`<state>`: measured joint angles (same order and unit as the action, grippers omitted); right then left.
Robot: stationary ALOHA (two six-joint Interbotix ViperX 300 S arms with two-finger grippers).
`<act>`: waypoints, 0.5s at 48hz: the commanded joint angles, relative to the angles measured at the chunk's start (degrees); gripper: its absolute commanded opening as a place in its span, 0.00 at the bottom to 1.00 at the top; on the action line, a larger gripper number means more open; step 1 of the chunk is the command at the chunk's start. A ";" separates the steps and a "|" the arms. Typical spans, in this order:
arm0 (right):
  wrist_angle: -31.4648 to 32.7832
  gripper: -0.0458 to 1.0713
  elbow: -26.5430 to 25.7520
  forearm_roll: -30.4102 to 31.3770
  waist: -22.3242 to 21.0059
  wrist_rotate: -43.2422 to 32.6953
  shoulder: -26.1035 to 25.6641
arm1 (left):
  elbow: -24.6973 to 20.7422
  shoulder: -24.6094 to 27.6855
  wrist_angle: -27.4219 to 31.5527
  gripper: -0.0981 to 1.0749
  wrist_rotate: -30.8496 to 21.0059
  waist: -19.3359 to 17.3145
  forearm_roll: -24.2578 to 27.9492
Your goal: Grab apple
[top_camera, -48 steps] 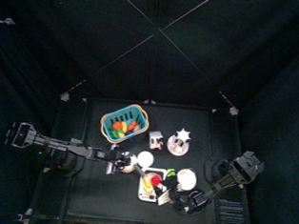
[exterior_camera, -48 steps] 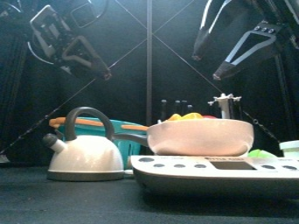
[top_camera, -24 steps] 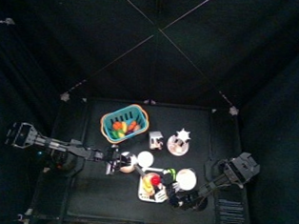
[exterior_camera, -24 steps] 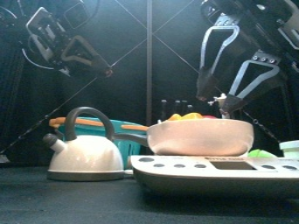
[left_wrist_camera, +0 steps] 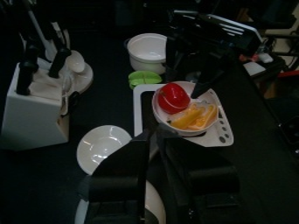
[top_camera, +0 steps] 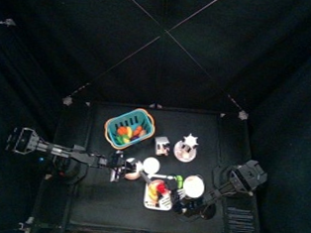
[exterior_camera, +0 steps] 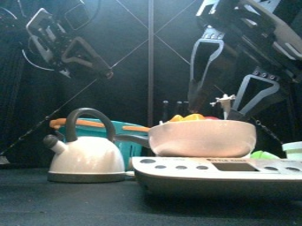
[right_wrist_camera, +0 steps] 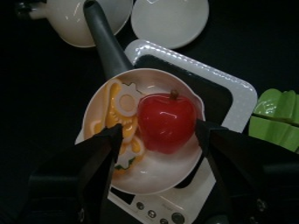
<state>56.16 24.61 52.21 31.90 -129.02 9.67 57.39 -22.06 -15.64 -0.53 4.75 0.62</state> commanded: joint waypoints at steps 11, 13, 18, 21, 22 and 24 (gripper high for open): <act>0.00 0.91 -1.05 0.00 -1.49 0.88 0.53 | -0.44 0.00 -0.44 0.59 0.00 0.00 0.00; 0.00 0.91 -1.05 -0.09 -1.67 1.14 0.62 | -0.35 0.00 -0.53 0.59 0.00 0.00 -0.09; 0.00 0.91 -1.23 -0.53 -2.02 1.67 0.97 | -0.35 0.00 -0.44 0.59 0.00 -0.09 0.00; -0.18 0.91 -1.14 -0.53 -2.11 1.67 1.23 | -0.35 0.00 -0.53 0.59 0.00 -0.09 0.00; -0.26 0.91 -1.23 -0.53 -2.11 1.67 1.32 | -0.35 0.00 -0.44 0.59 0.00 -0.09 -0.09; -0.53 0.90 -1.14 -0.53 -2.20 1.67 1.49 | -0.35 0.00 -0.44 0.59 0.00 -0.09 -0.09</act>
<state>55.99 24.52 51.68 30.06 -127.27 11.95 57.74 -22.06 -15.64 -0.44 4.75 0.62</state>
